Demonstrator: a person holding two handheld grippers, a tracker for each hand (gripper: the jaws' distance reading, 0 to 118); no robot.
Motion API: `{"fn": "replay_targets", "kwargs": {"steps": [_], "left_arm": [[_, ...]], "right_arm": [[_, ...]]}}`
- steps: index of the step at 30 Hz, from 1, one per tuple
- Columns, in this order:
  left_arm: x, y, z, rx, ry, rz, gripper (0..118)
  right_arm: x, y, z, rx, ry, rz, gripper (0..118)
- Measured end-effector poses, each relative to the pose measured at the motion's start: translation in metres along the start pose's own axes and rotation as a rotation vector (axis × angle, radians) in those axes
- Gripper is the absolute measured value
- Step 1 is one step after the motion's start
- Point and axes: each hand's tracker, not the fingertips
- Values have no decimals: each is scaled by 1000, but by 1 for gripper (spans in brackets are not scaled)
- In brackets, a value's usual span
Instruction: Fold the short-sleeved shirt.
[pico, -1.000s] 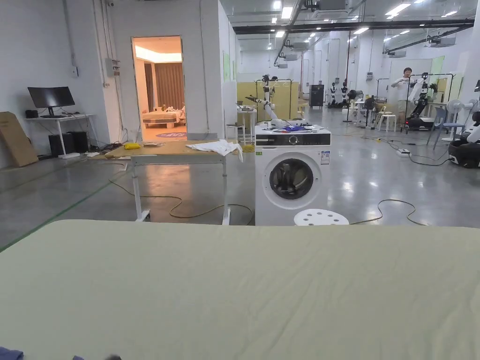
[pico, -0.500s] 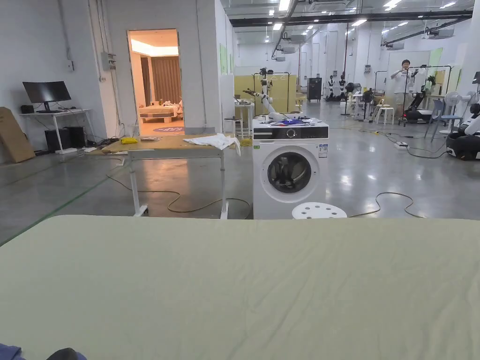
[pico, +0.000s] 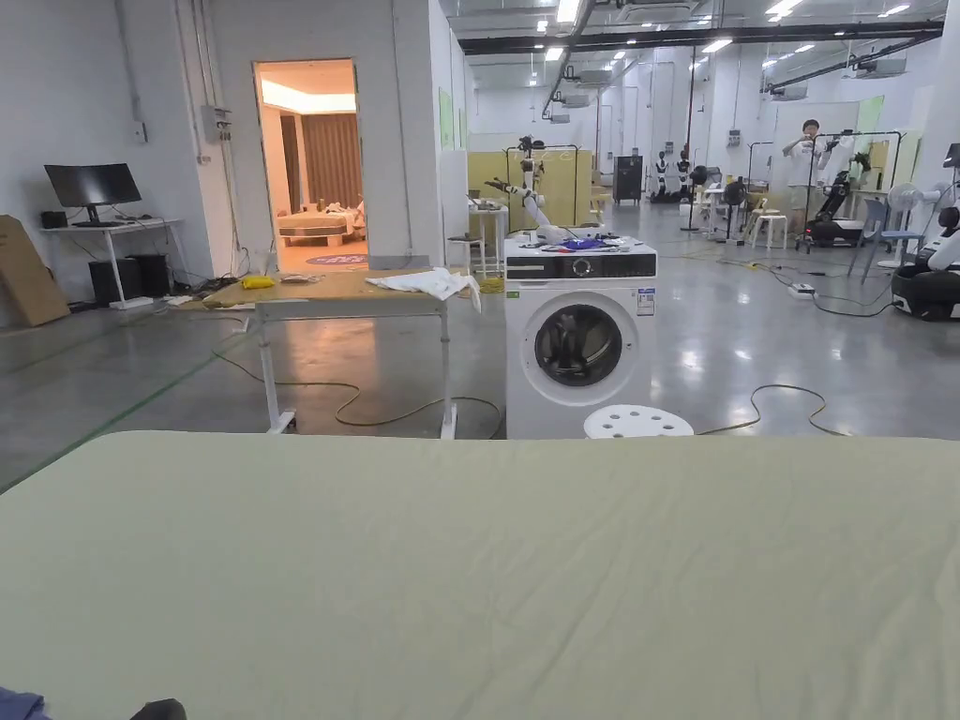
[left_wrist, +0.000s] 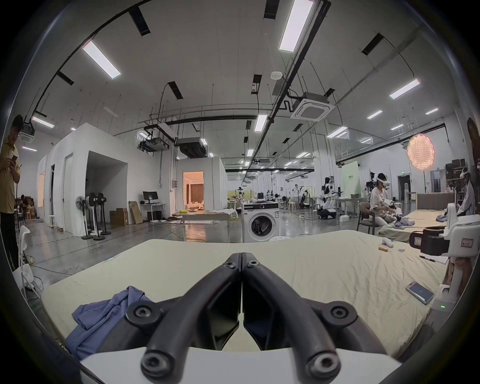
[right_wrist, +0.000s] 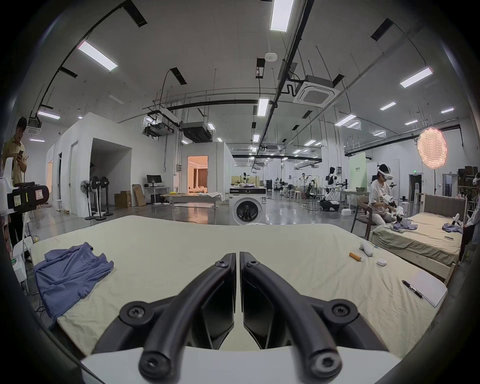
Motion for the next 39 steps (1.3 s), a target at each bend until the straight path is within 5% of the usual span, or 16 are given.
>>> {"fn": "replay_targets", "kwargs": {"steps": [8, 21, 27, 31, 33, 35, 39], "left_arm": [[-1, 3, 4, 11, -1, -4, 0], [-51, -1, 48, -71, 195, -68, 0], [-84, -18, 51, -213, 265, -72, 19], [-115, -43, 33, -323, 250, -48, 55], [-134, -61, 14, -415, 211, -2, 59], [-152, -82, -10, -534, 163, 25, 76], [-189, -127, -67, -646, 158, 69, 79]], "right_arm": [[-7, 4, -2, 10, 30, 10, 1], [-68, -1, -40, -13, 272, -40, 1], [-90, -3, -48, -30, 362, -20, 1], [-91, -10, -49, -55, 397, -10, 1], [-89, -15, -48, -76, 399, -5, 1], [-86, -20, -47, -100, 391, 3, 1], [-77, -28, -45, -153, 363, -15, 1]]}}
